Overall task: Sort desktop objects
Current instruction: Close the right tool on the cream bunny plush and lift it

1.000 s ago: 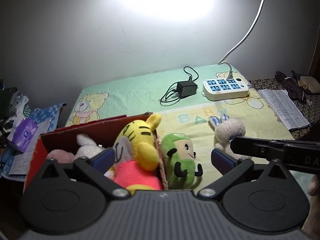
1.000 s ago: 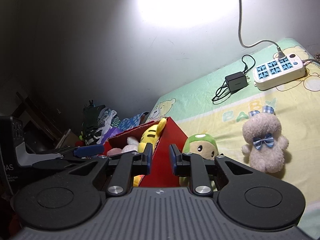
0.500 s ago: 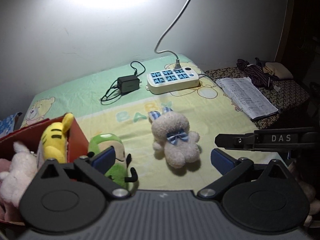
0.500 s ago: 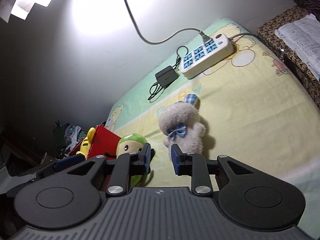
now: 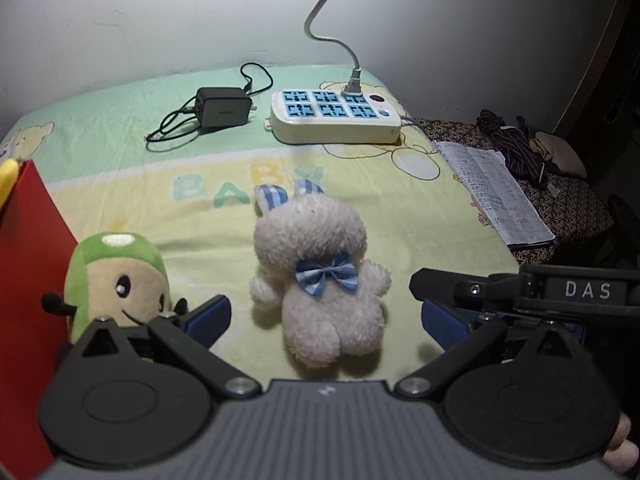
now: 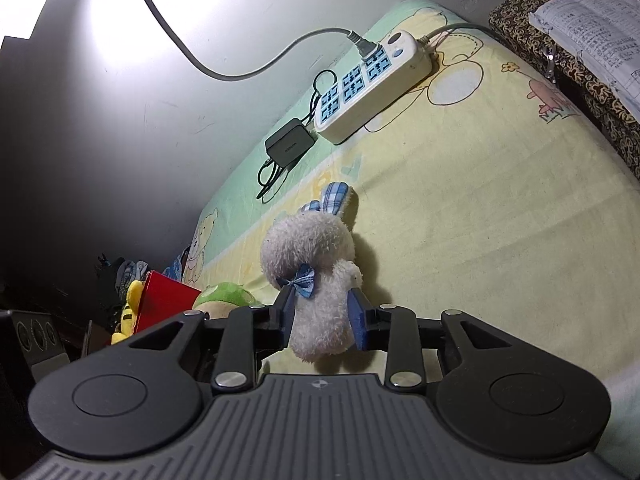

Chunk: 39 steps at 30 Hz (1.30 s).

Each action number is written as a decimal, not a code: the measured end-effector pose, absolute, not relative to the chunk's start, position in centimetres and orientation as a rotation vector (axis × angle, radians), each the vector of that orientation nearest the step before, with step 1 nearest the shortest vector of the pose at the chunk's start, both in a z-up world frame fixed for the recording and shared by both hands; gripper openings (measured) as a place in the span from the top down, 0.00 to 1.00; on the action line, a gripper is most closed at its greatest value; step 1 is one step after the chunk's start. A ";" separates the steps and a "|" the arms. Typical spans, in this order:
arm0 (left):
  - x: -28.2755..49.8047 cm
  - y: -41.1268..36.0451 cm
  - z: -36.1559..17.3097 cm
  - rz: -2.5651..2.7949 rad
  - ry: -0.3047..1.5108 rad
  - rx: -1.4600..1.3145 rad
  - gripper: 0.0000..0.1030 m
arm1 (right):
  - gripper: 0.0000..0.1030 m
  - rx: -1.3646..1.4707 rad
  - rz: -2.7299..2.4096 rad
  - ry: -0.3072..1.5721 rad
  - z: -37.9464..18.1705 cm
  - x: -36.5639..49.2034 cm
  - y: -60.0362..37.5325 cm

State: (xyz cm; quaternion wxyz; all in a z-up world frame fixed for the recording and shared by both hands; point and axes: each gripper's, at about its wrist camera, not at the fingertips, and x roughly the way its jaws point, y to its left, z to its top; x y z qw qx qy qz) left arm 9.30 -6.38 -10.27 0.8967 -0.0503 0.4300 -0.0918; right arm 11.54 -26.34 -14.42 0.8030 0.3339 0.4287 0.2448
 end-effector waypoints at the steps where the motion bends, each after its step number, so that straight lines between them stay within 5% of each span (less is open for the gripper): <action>1: 9.6 -6.3 -10.6 -0.190 0.898 -0.109 0.02 | 0.68 0.721 0.525 0.925 -14.6 11.9 -26.2; 9: 12.2 -5.6 -12.6 -0.180 0.971 -0.134 0.18 | 0.65 0.732 0.582 0.955 -16.1 14.2 -24.5; 25: 14.9 -5.5 -14.4 -0.224 1.022 -0.182 0.20 | 0.59 0.787 0.608 0.943 -18.2 16.2 -24.2; 39: 12.0 -6.9 -12.9 -0.259 1.002 -0.125 0.26 | 0.71 0.680 0.651 0.983 -16.8 14.2 -24.3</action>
